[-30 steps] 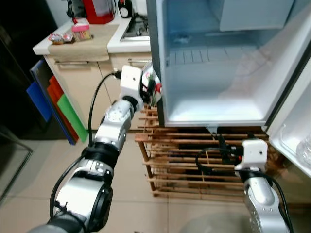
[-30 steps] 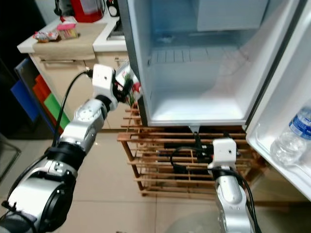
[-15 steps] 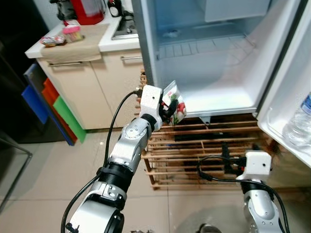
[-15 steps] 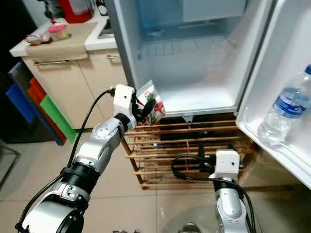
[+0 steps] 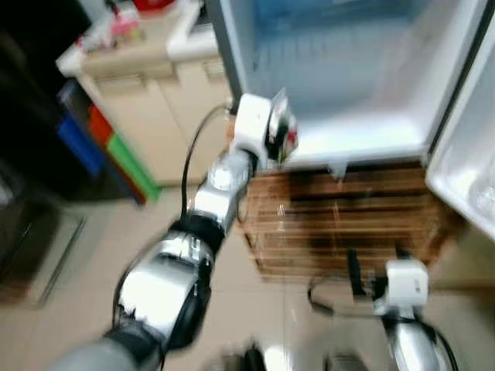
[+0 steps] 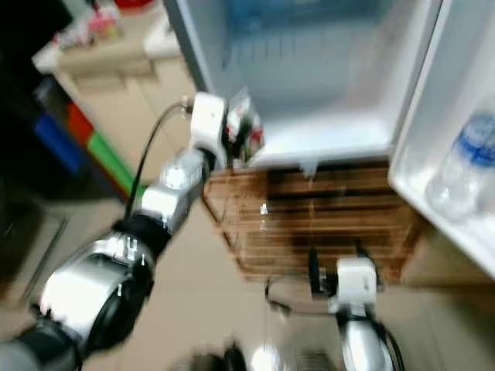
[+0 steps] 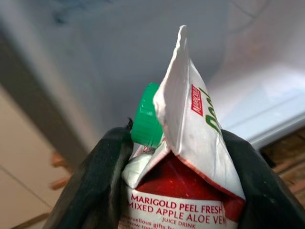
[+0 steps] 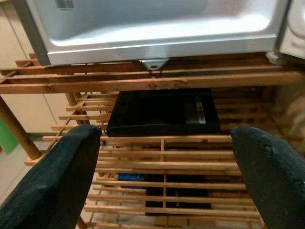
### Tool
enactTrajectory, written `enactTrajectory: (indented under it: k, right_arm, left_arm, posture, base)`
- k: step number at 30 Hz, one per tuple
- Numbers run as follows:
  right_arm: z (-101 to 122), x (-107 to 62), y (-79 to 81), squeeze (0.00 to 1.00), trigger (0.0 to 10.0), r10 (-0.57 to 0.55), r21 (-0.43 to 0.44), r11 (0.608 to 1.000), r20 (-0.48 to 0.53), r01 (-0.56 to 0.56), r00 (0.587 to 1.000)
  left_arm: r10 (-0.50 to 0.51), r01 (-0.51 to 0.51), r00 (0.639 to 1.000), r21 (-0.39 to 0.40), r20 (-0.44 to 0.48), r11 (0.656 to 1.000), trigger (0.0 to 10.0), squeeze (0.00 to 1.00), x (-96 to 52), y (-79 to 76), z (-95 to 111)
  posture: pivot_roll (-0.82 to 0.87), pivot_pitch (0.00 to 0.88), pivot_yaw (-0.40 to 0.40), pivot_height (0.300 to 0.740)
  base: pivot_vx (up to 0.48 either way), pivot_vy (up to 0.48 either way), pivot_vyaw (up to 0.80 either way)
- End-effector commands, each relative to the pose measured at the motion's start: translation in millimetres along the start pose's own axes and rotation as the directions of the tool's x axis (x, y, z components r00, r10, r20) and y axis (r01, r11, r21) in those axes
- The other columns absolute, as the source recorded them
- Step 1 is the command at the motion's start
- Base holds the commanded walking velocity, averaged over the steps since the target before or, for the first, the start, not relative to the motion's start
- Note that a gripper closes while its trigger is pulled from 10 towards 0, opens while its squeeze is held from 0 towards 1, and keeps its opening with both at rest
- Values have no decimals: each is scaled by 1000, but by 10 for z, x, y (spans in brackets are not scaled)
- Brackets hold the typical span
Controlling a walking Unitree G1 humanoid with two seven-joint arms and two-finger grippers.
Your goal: Restocking fridge
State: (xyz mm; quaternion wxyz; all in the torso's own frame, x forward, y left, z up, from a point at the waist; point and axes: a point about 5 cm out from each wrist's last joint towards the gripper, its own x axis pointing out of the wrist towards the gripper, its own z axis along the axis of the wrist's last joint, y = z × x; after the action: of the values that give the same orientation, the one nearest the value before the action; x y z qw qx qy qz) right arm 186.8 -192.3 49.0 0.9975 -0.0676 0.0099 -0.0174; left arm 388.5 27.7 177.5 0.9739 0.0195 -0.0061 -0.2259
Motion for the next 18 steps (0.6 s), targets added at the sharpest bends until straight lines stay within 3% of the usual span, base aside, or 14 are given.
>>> enactTrajectory:
  k: [1, 5, 11, 18]
  right_arm:
    - [-34, -145, 107, 0, 10000, 32, -1, 999, -26, -32, 999]
    - [-62, -298, 107, 0, 10000, 23, -23, 999, -55, -24, 998]
    - [-51, -462, 134, 0, 10000, 24, -43, 999, -75, -28, 997]
    - [-25, -504, 142, 0, 10000, 20, -48, 999, -81, -24, 996]
  left_arm:
    - [13, -12, 1000, 22, -15, 1000, 10000, 0, 5, 57, -3]
    - [7, -6, 1000, 34, -27, 999, 10000, 0, 25, 36, 6]
    - [-14, 15, 1000, 25, -18, 1000, 10000, 0, 52, -13, 49]
    - [-10, 10, 1000, 16, -8, 1000, 10000, 0, 72, -41, 90]
  posture:
    - [-267, 212, 287, 740]
    - [-283, 231, 298, 740]
    - [-307, 256, 307, 740]
    - [-316, 263, 304, 740]
  base:
    - [0, 0, 0]
    - [70, 0, 0]
    - [442, 0, 0]
    - [472, 0, 0]
